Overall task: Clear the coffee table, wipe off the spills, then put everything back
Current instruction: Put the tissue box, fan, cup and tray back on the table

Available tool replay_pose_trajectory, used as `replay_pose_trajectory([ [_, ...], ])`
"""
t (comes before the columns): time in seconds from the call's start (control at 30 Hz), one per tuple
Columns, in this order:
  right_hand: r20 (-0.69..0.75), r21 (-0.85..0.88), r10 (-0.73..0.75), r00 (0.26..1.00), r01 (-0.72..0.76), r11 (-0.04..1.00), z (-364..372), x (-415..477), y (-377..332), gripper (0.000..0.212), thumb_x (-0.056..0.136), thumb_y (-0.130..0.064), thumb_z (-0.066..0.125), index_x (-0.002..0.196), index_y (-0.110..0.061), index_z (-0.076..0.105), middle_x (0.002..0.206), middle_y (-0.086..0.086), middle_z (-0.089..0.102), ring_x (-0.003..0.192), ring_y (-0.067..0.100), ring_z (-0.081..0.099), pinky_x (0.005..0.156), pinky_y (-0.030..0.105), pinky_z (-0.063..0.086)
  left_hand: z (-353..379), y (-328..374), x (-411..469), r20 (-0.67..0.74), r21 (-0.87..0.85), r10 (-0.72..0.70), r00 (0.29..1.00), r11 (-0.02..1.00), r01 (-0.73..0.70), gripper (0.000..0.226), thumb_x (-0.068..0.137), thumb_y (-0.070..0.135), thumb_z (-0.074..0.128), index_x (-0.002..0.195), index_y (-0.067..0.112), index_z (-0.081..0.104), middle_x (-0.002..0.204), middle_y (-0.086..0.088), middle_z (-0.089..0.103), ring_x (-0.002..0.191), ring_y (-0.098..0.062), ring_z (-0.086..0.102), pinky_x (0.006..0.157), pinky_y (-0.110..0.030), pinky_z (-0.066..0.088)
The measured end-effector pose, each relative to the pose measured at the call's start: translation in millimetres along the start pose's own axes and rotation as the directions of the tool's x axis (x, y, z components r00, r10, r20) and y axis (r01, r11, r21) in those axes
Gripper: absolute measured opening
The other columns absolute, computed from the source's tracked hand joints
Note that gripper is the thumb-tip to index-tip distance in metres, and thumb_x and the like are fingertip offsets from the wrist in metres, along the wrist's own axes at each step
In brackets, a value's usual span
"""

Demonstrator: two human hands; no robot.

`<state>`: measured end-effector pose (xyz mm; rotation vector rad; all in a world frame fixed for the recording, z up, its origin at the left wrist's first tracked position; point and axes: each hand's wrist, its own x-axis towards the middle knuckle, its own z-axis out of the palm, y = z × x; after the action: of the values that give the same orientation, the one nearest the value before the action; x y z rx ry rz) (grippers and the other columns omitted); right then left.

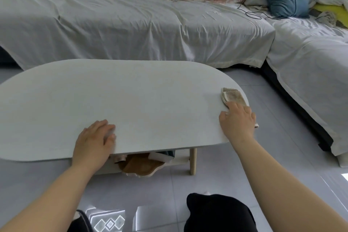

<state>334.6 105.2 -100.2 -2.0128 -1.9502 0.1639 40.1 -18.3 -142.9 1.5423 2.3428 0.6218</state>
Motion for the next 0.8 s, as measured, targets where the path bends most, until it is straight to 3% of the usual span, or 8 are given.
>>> replay_pose_trajectory([
  [0.1,-0.057,0.175,-0.054,0.997,0.063,0.983,-10.2,-40.9,-9.1,0.032,0.088,-0.017,0.045,0.118,-0.009,0.053,0.122,0.009,0.058,0.117,0.028,0.043,0.097,0.036,0.032,-8.8,-6.0,-27.9,-0.016,-0.124,-0.007,1.000,0.992,0.005,0.030,0.089,0.012,0.047,0.117,0.009,0.057,0.140,-0.009,0.045,0.134,-0.024,0.031,0.113,-0.034,0.013],
  [0.2,-0.069,0.288,-0.121,0.990,0.136,0.948,-14.1,-85.1,-19.5,0.023,0.086,-0.013,0.048,0.106,-0.010,0.059,0.100,0.005,0.064,0.096,0.024,0.052,0.074,0.028,0.036,-9.6,-18.8,-66.1,-0.106,-0.172,0.007,0.994,0.985,-0.025,0.023,0.082,-0.002,0.055,0.100,0.002,0.067,0.123,-0.017,0.059,0.123,-0.034,0.046,0.107,-0.040,0.026],
  [0.3,0.119,0.362,-0.139,0.983,0.087,0.928,-7.0,-114.1,-25.2,0.018,0.086,-0.016,0.048,0.099,-0.013,0.060,0.074,-0.004,0.054,0.075,0.017,0.049,0.058,0.024,0.033,0.1,-31.7,-96.9,-0.149,-0.166,-0.013,0.989,0.986,-0.012,0.021,0.076,-0.009,0.058,0.091,0.000,0.070,0.101,-0.019,0.069,0.101,-0.039,0.060,0.086,-0.039,0.040],
  [0.37,0.299,0.369,-0.147,0.943,0.028,0.929,3.9,-123.1,-27.1,0.017,0.085,-0.017,0.048,0.098,-0.014,0.059,0.069,-0.008,0.051,0.068,0.014,0.048,0.053,0.021,0.034,15.1,-37.3,-111.5,-0.057,-0.199,-0.072,0.996,0.978,0.059,0.021,0.079,-0.004,0.056,0.093,0.003,0.070,0.099,-0.016,0.070,0.095,-0.035,0.061,0.081,-0.035,0.041],
  [0.47,0.509,0.387,-0.099,0.855,-0.125,0.914,28.6,-126.4,-28.7,0.025,0.086,-0.016,0.048,0.109,-0.012,0.057,0.089,-0.001,0.056,0.081,0.015,0.051,0.065,0.023,0.038,47.0,-41.3,-121.0,0.173,-0.306,-0.196,0.965,0.921,0.242,0.023,0.086,0.007,0.050,0.103,0.009,0.066,0.110,-0.011,0.067,0.101,-0.028,0.058,0.082,-0.029,0.039],
  [0.57,0.685,0.412,0.017,0.728,-0.407,0.815,56.5,-122.8,-25.3,0.032,0.088,-0.016,0.047,0.120,-0.010,0.052,0.102,0.007,0.052,0.089,0.020,0.049,0.069,0.028,0.042,78.5,-36.1,-111.5,0.298,-0.376,-0.223,0.928,0.866,0.329,0.027,0.088,0.010,0.046,0.111,0.010,0.061,0.118,-0.012,0.063,0.107,-0.026,0.056,0.084,-0.025,0.038],
  [0.7,0.795,0.418,0.090,0.601,-0.648,0.637,99.4,-113.8,-12.9,0.041,0.092,-0.021,0.045,0.132,-0.012,0.041,0.114,0.008,0.046,0.100,0.021,0.047,0.086,0.033,0.046,109.8,-13.9,-74.4,0.420,-0.431,-0.198,0.886,0.816,0.386,0.035,0.091,0.010,0.041,0.125,0.010,0.049,0.131,-0.013,0.052,0.113,-0.025,0.051,0.079,-0.022,0.037],
  [0.8,0.837,0.420,0.096,0.538,-0.746,0.517,133.0,-105.0,-7.7,0.047,0.093,-0.026,0.045,0.137,-0.015,0.032,0.133,0.010,0.042,0.105,0.021,0.045,0.092,0.037,0.045,127.1,0.7,-36.8,0.420,-0.439,-0.224,0.879,0.798,0.413,0.039,0.093,0.013,0.040,0.131,0.009,0.041,0.140,-0.015,0.043,0.124,-0.026,0.044,0.093,-0.024,0.036],
])
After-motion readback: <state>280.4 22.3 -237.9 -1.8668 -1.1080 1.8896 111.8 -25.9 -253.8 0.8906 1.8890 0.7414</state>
